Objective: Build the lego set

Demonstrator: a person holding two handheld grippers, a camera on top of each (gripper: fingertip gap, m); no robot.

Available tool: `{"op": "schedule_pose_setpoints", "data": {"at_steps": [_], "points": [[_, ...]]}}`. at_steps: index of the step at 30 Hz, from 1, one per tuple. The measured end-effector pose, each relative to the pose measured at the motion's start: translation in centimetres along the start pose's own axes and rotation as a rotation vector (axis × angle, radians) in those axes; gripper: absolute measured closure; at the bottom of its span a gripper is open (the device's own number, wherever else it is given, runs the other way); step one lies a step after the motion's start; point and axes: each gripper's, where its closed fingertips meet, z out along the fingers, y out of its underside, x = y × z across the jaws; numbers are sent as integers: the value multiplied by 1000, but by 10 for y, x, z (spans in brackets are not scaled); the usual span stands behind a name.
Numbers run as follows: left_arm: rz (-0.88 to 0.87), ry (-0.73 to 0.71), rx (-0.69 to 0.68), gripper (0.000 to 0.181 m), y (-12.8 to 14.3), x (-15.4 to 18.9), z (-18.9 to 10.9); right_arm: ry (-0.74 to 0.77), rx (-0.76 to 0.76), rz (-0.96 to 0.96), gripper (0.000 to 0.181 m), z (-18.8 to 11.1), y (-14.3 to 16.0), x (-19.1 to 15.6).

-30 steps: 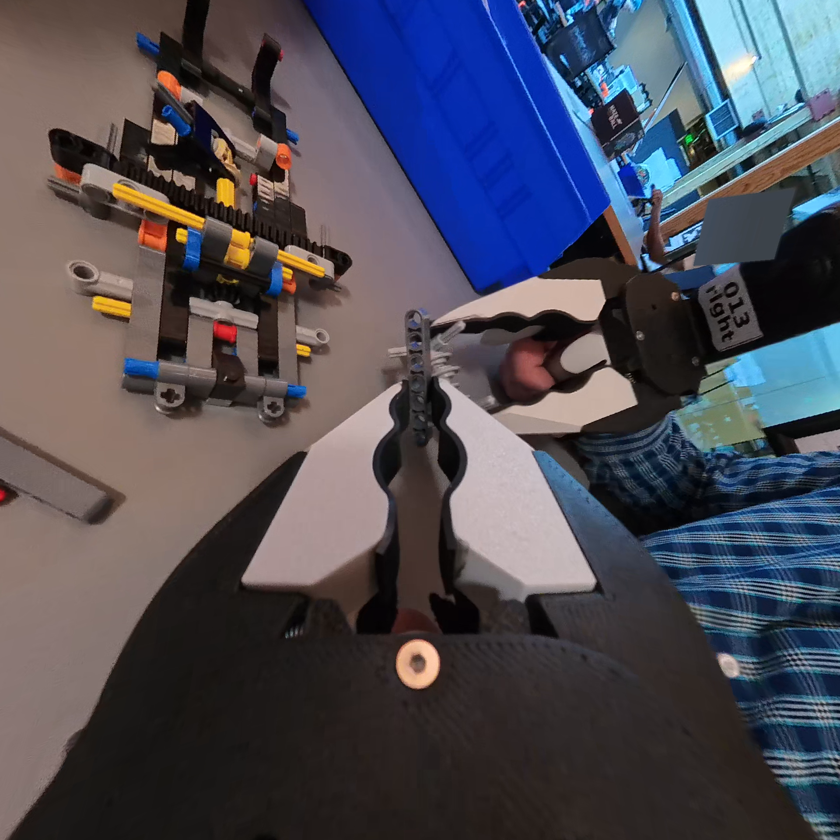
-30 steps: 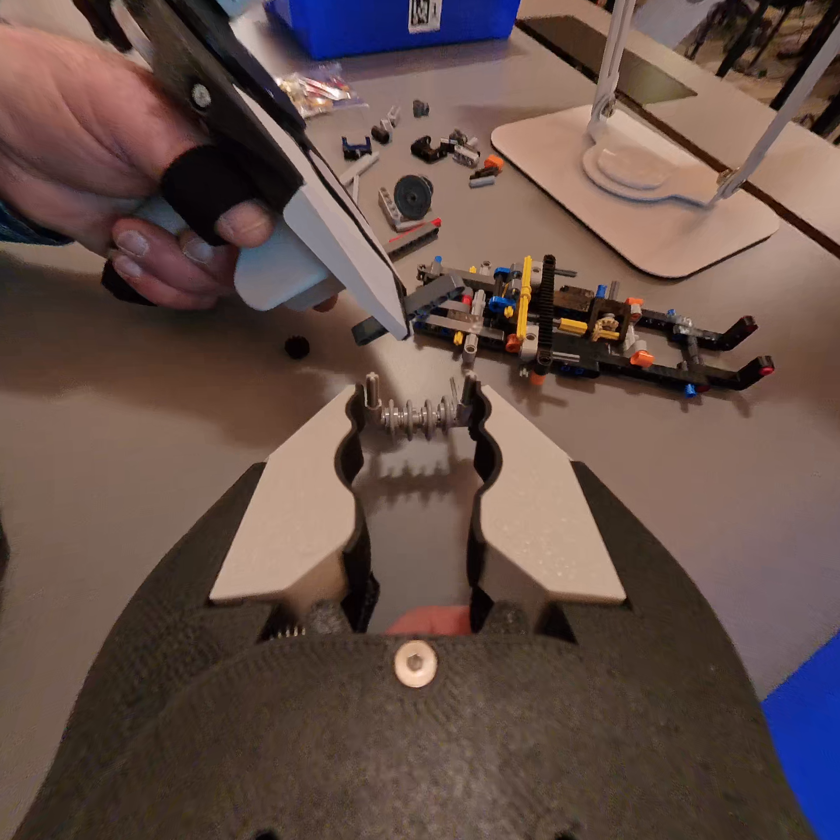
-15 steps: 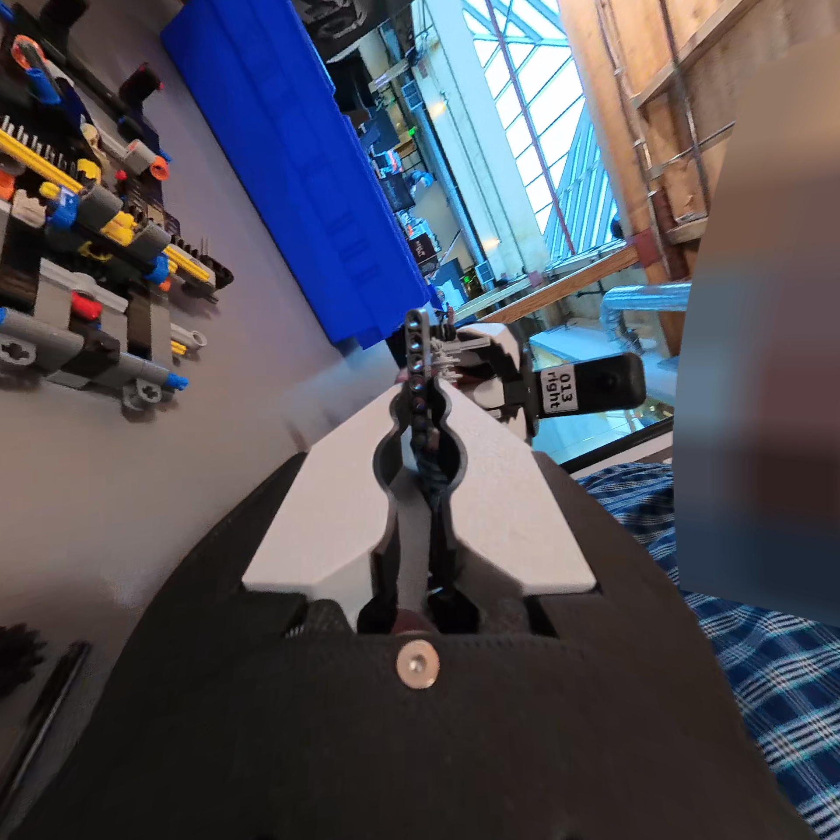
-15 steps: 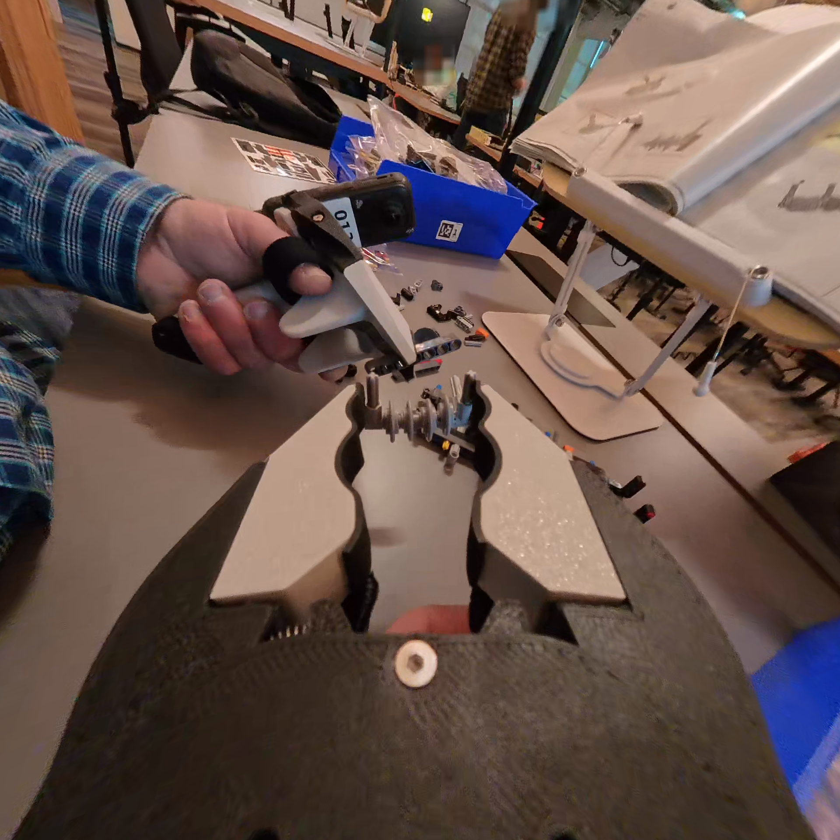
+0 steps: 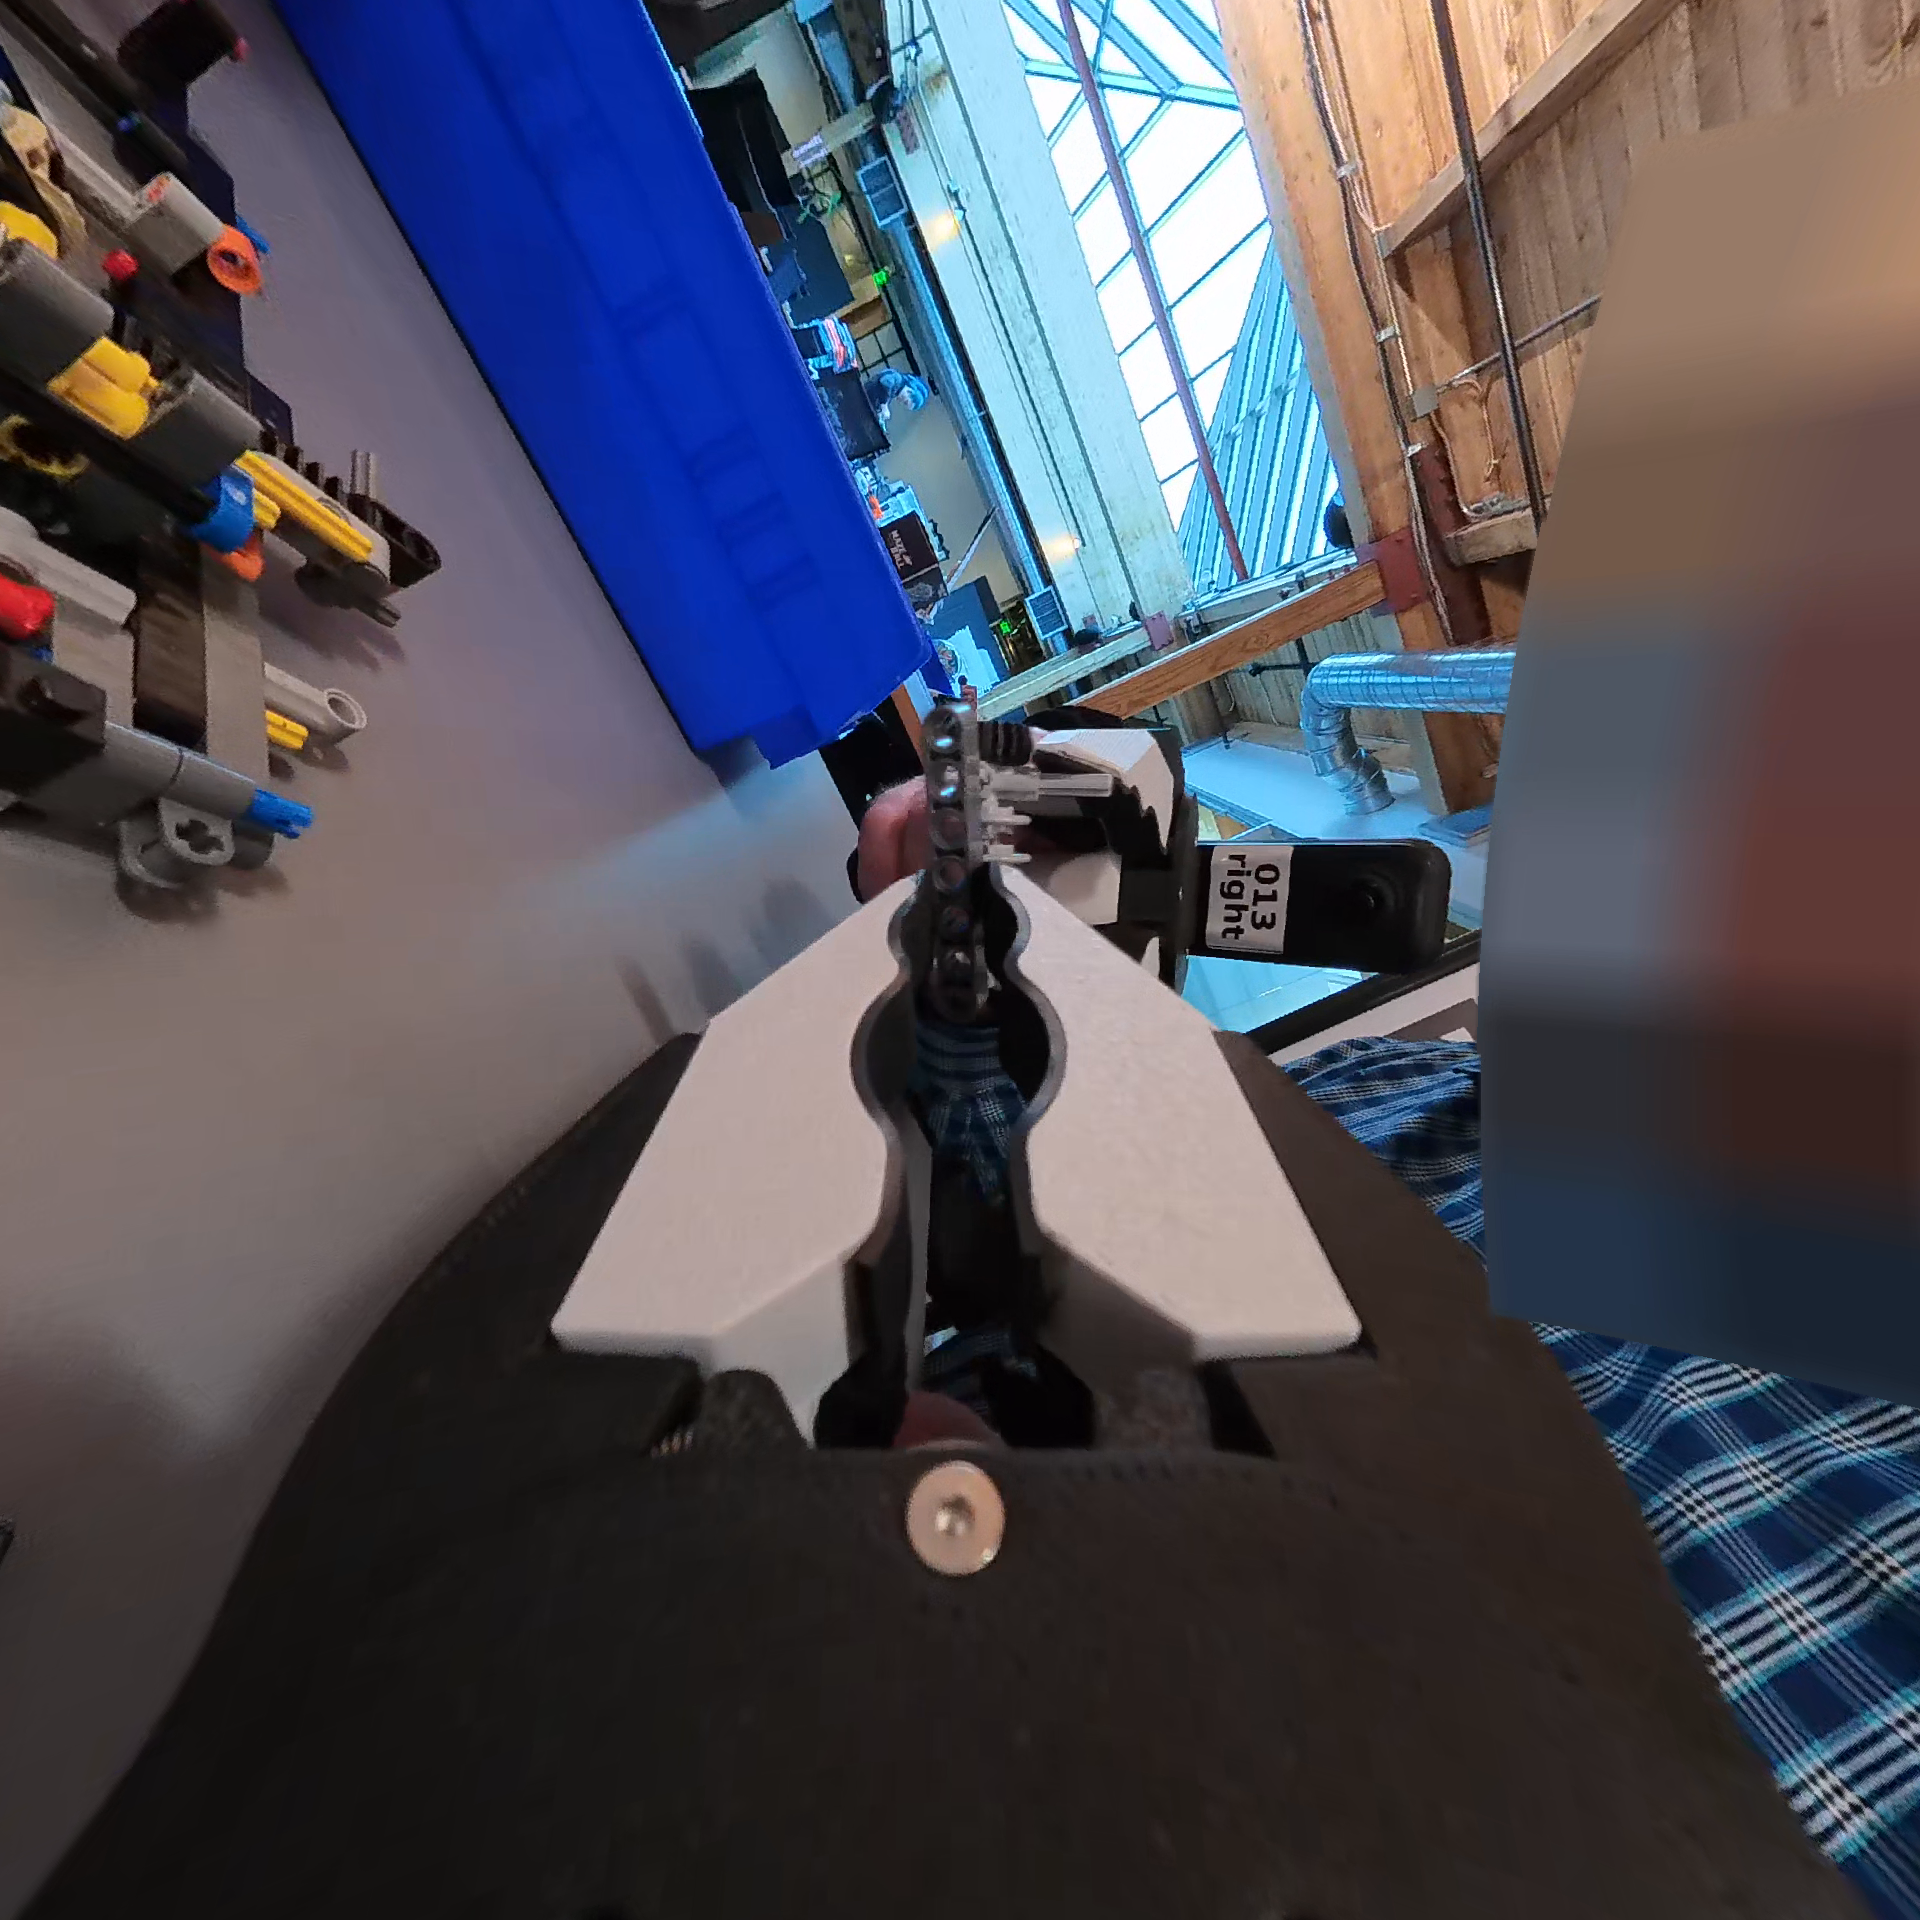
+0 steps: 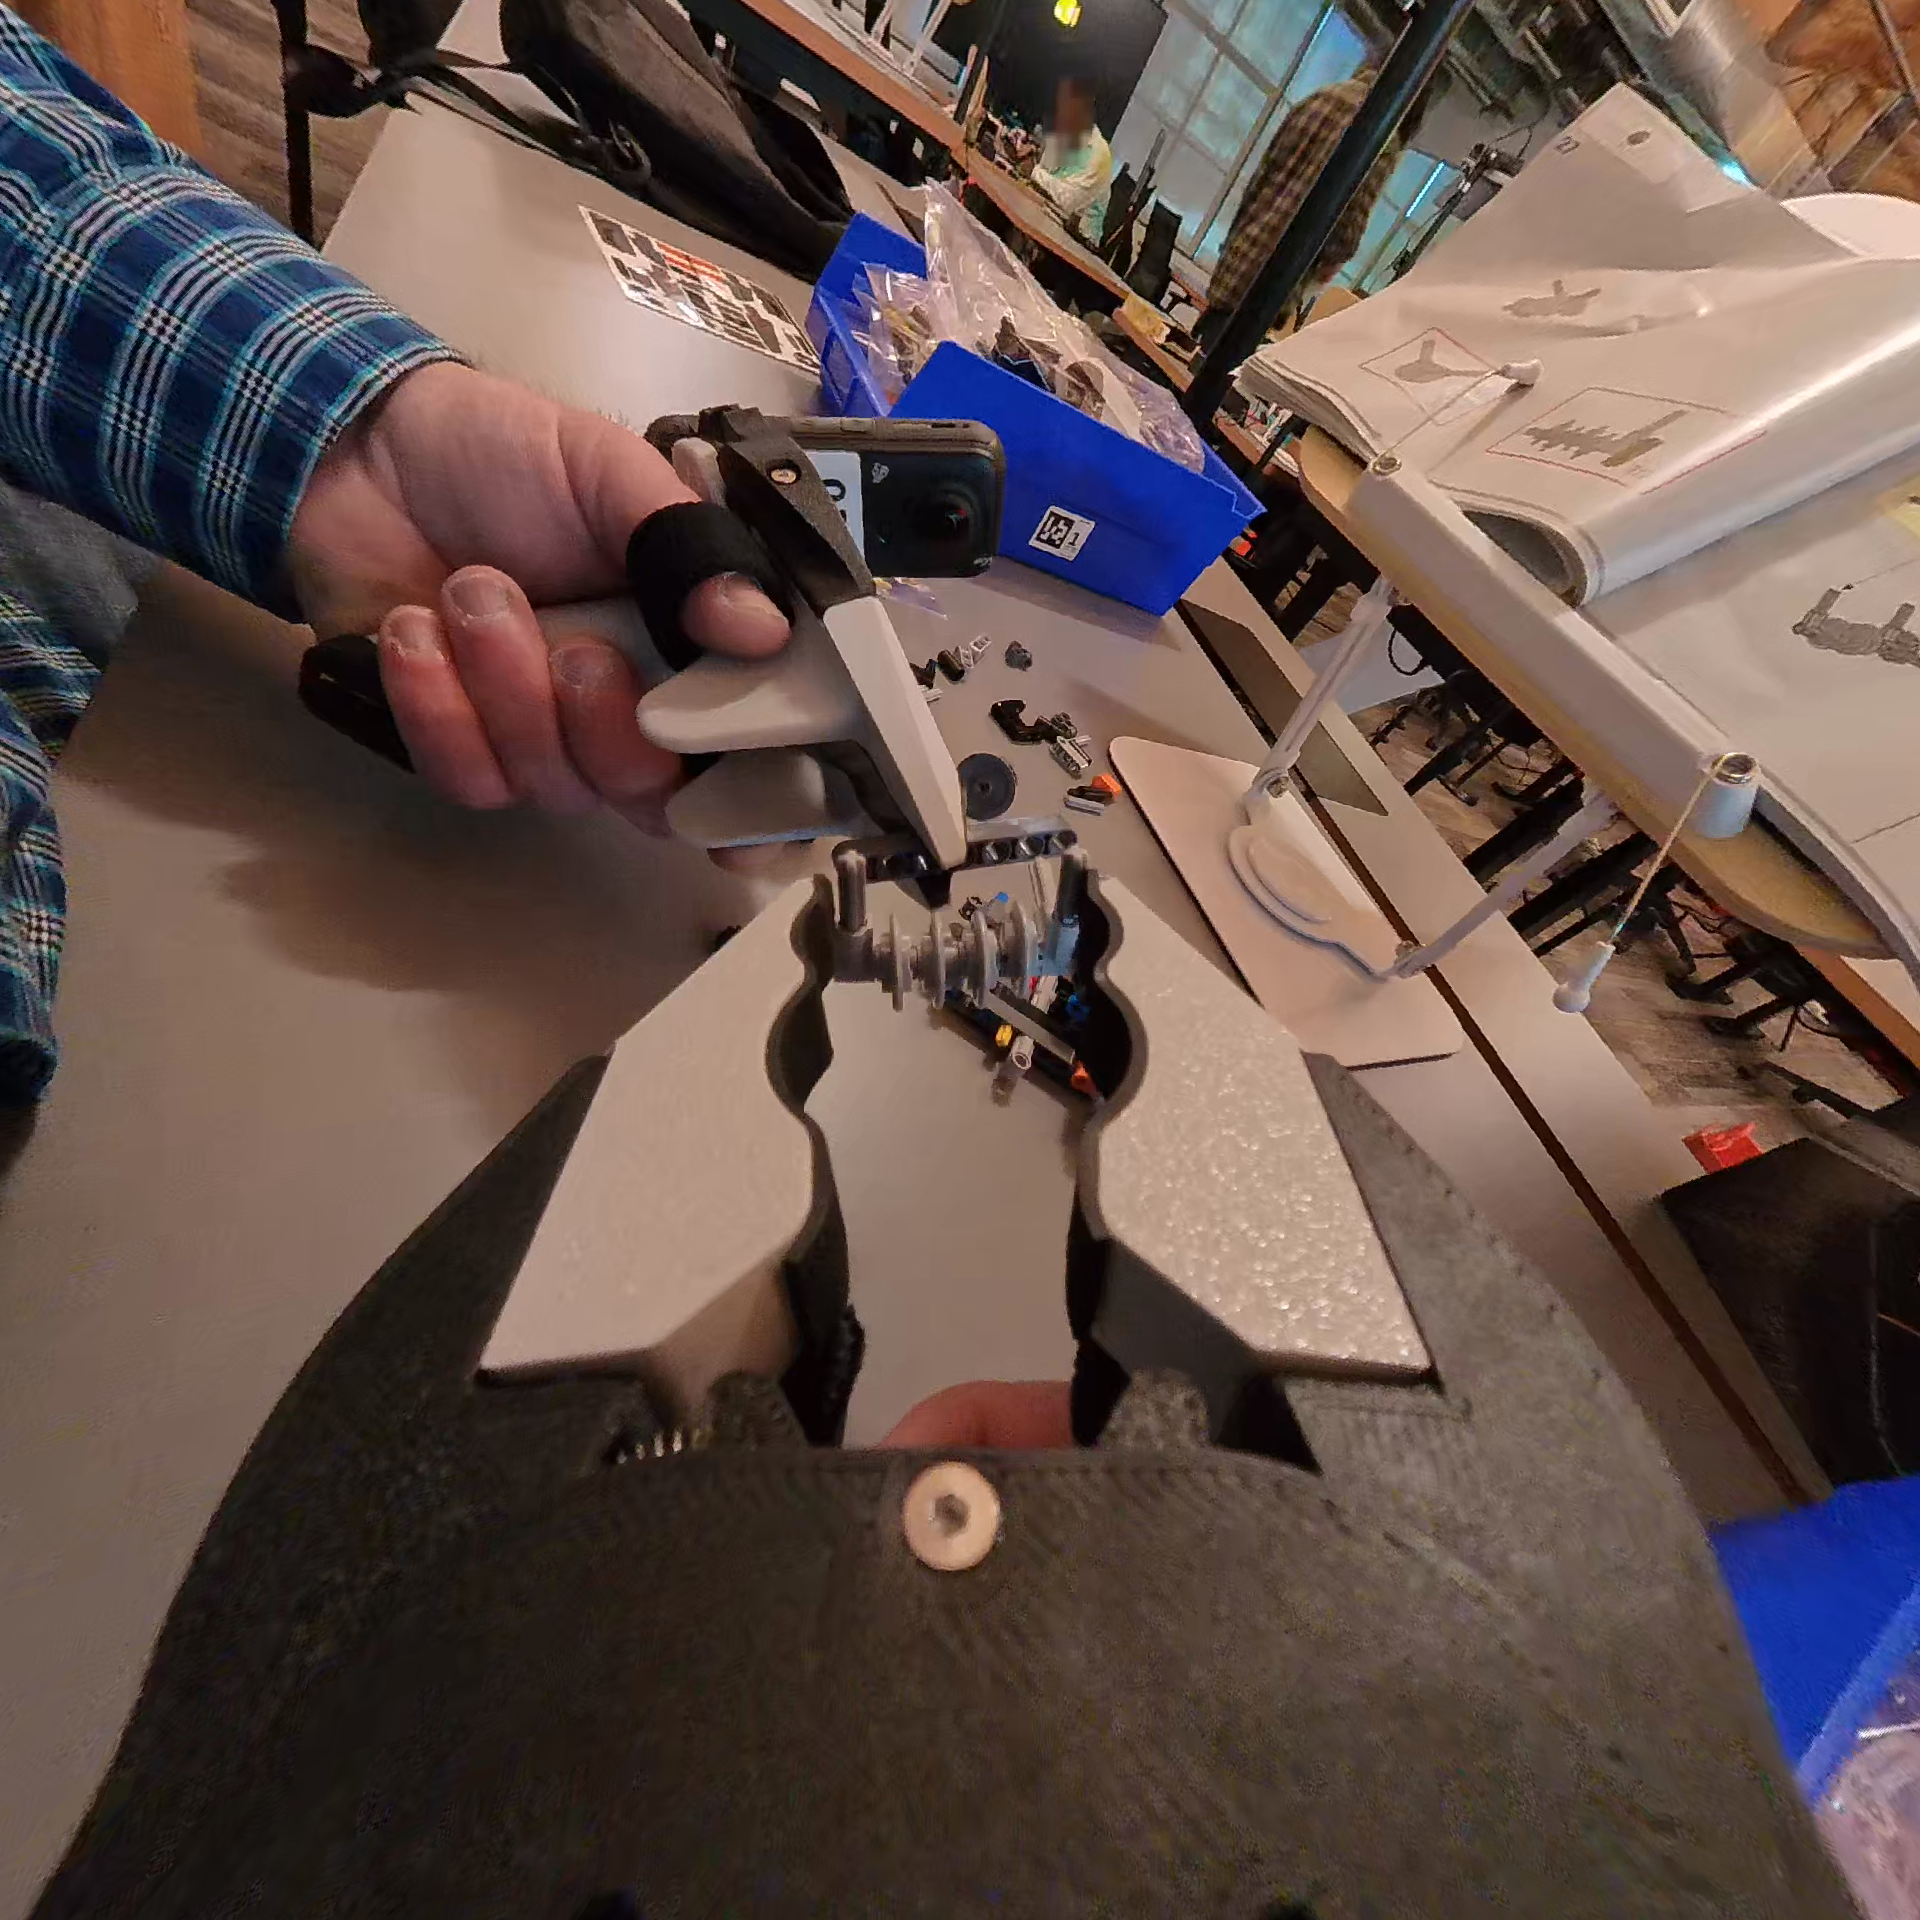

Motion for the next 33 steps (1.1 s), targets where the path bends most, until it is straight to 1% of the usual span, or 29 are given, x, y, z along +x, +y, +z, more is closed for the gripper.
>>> {"op": "schedule_pose_setpoints", "data": {"at_steps": [9, 18, 23, 33], "points": [[11, -14, -23, 176, 4, -2, 2, -19, -11, -26, 137, 1, 0, -4], [35, -26, -40, 176, 6, -3, 5, -34, 0, -9, 137, 1, 0, -4], [60, -24, -75, 176, 12, -1, 9, -47, 4, -12, 137, 2, 0, -6], [77, -27, -102, 176, 14, 1, 15, -28, 16, -14, 137, -1, -1, -5]]}}
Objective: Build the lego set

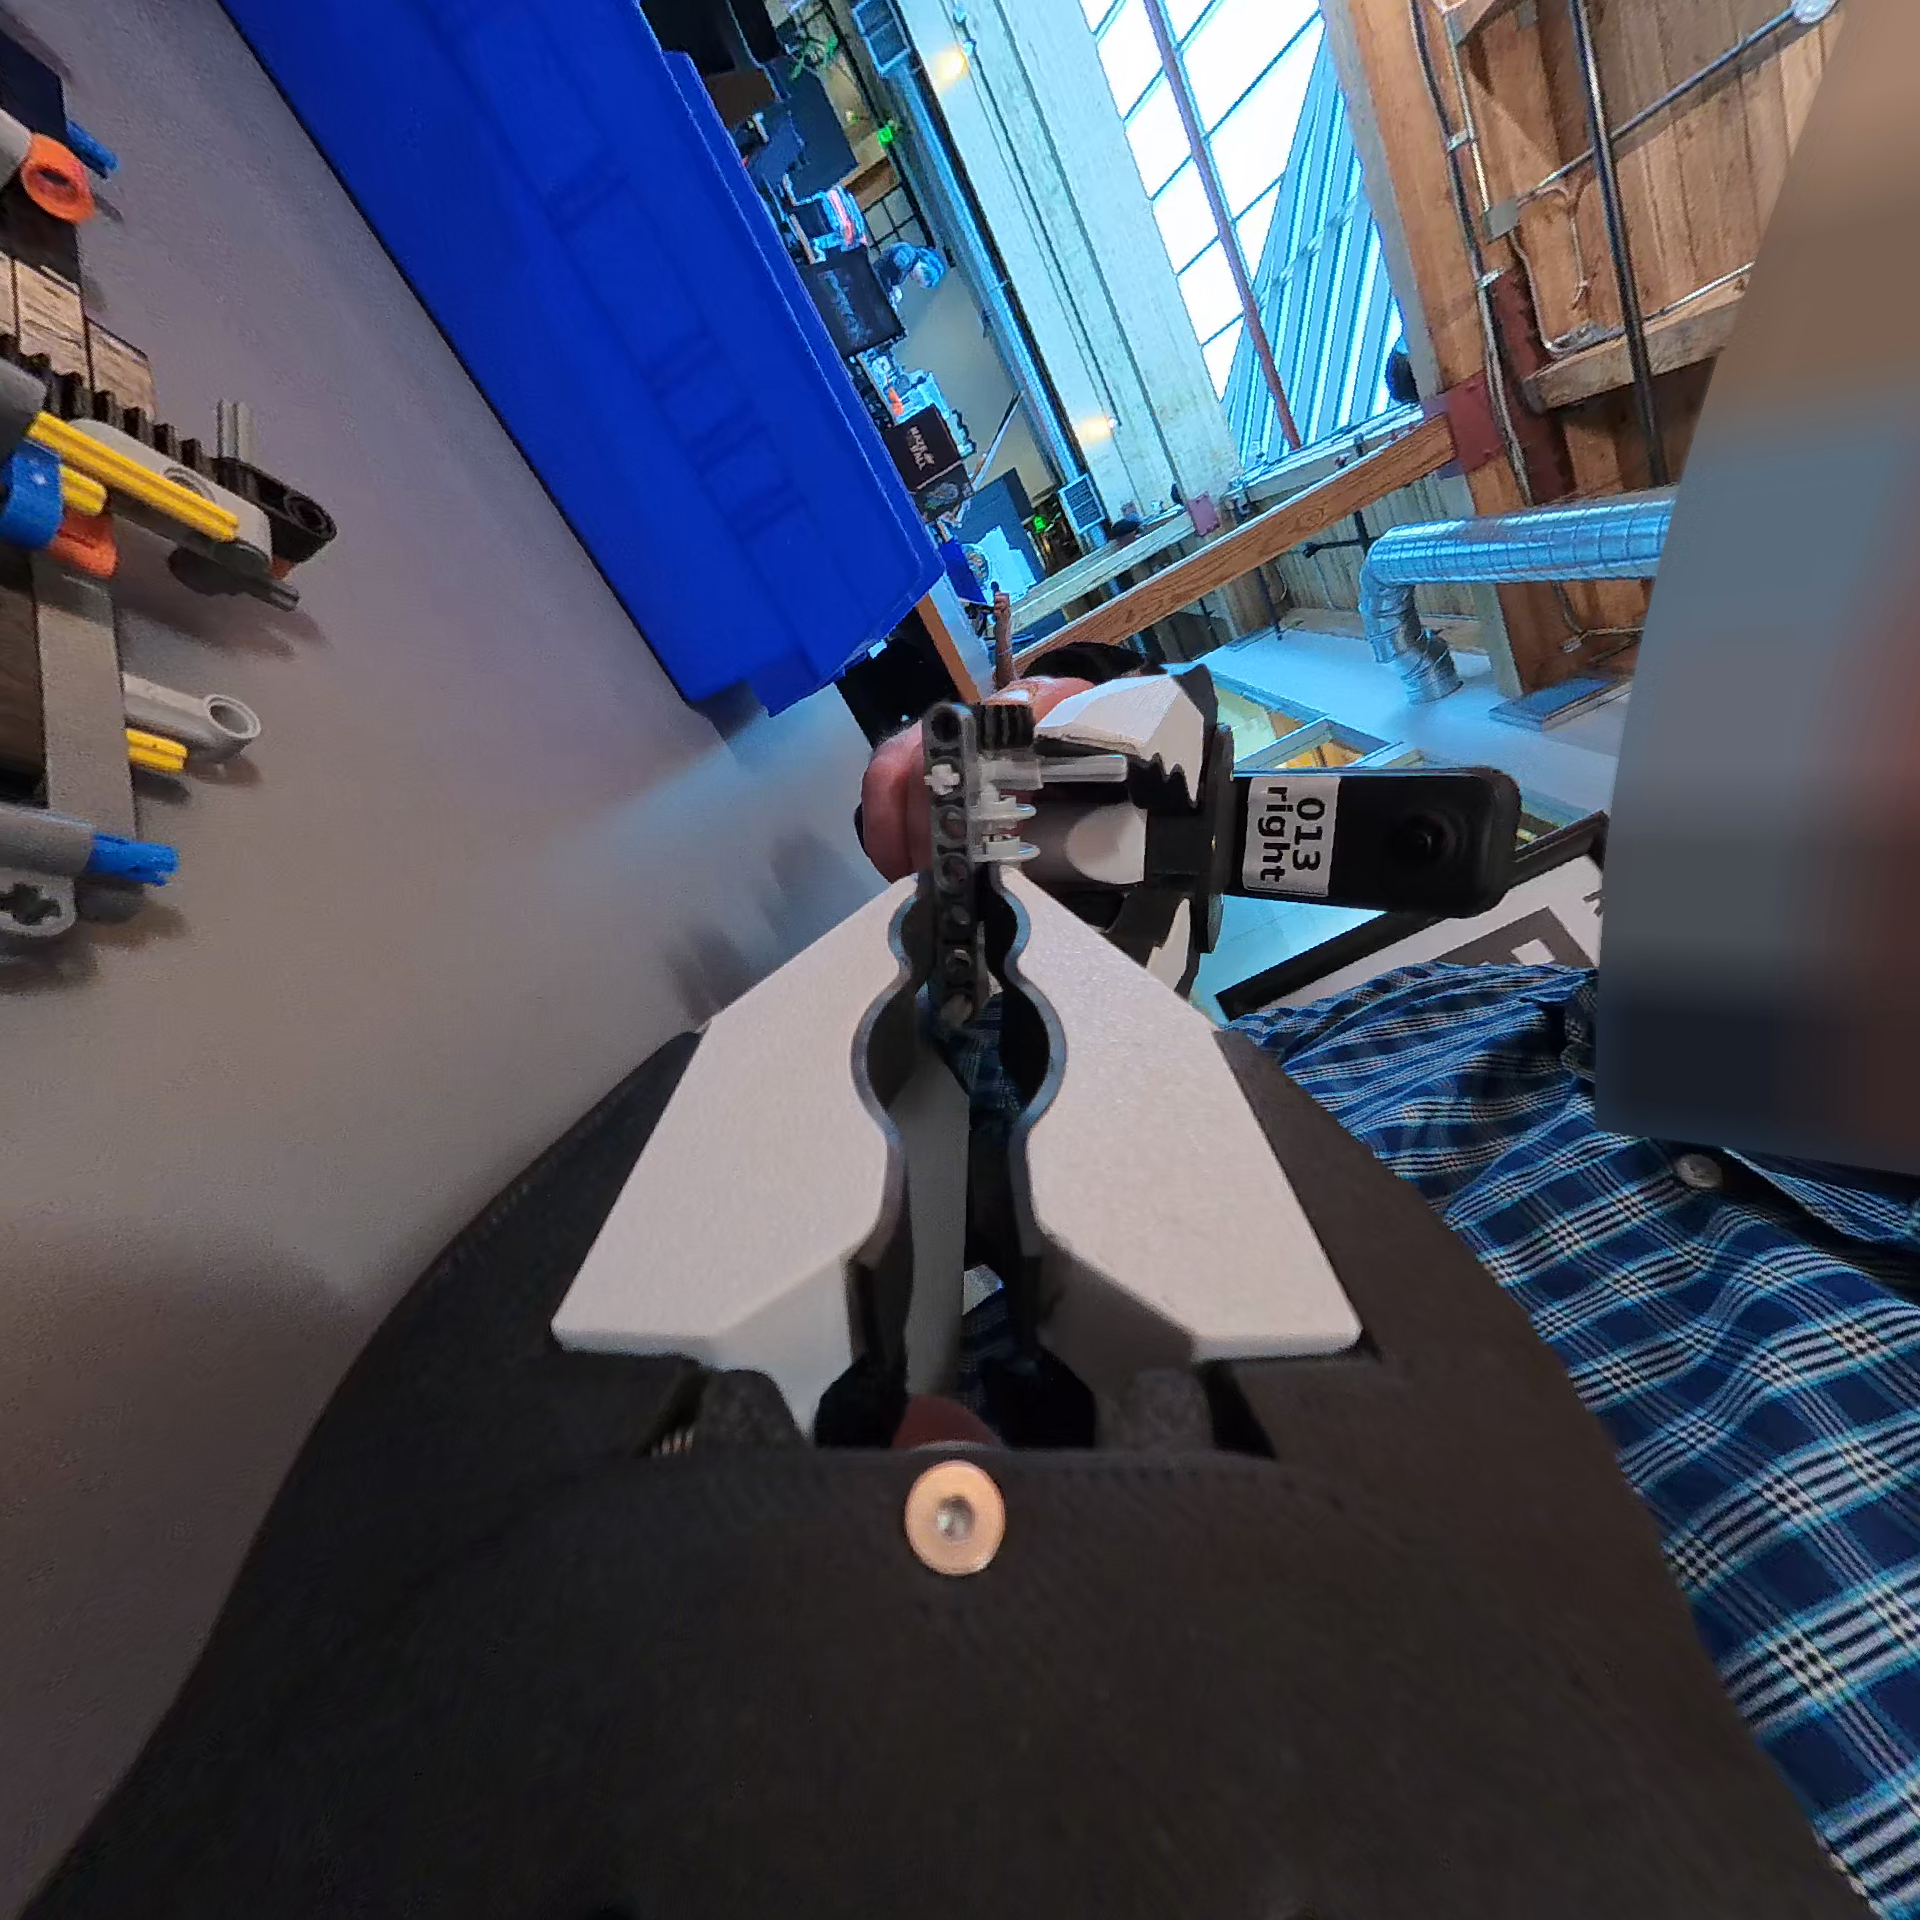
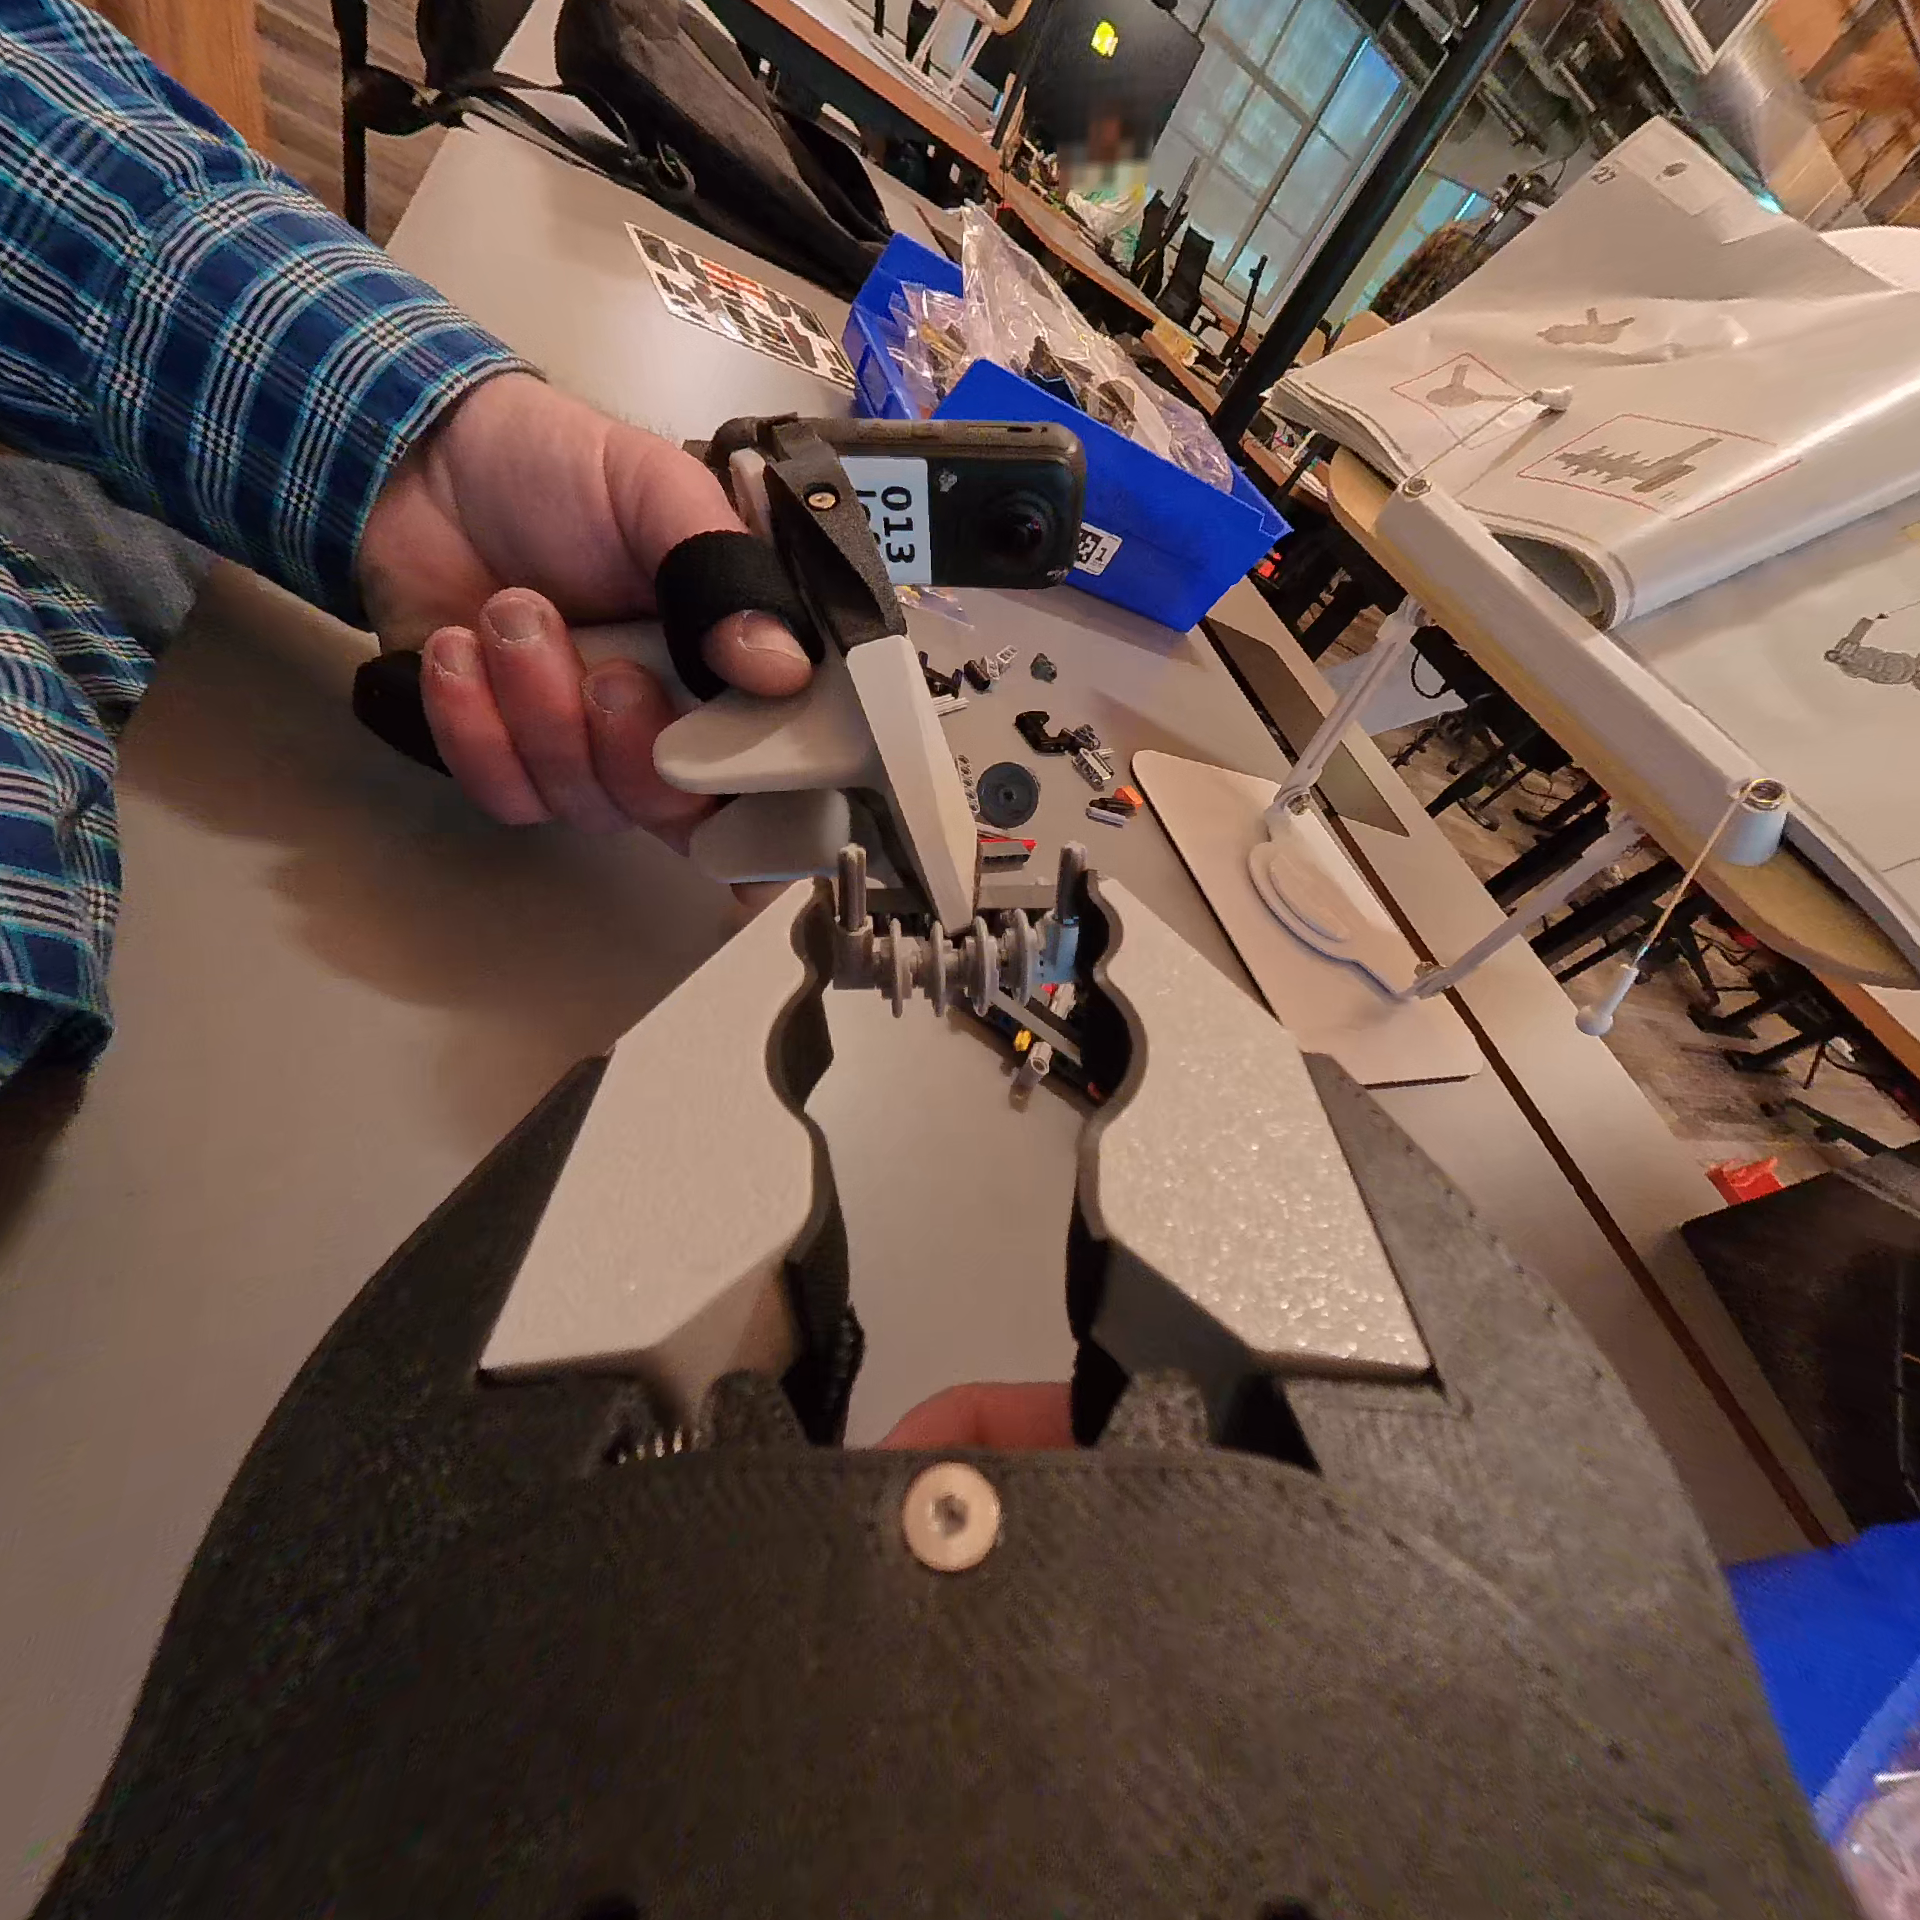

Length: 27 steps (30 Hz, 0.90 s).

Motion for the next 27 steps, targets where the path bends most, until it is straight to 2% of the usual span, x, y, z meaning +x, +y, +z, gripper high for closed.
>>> {"op": "schedule_pose_setpoints", "data": {"at_steps": [8, 20, 27], "points": [[29, -33, 11, 173, -2, 1, 2, 31, 18, 21, 137, -2, 0, 3], [47, 9, 59, 159, -15, 20, 5, 100, 117, 111, 138, -8, -13, 14], [55, 33, 92, 158, -22, 29, 5, 144, 170, 141, 137, -12, -22, 21]]}}
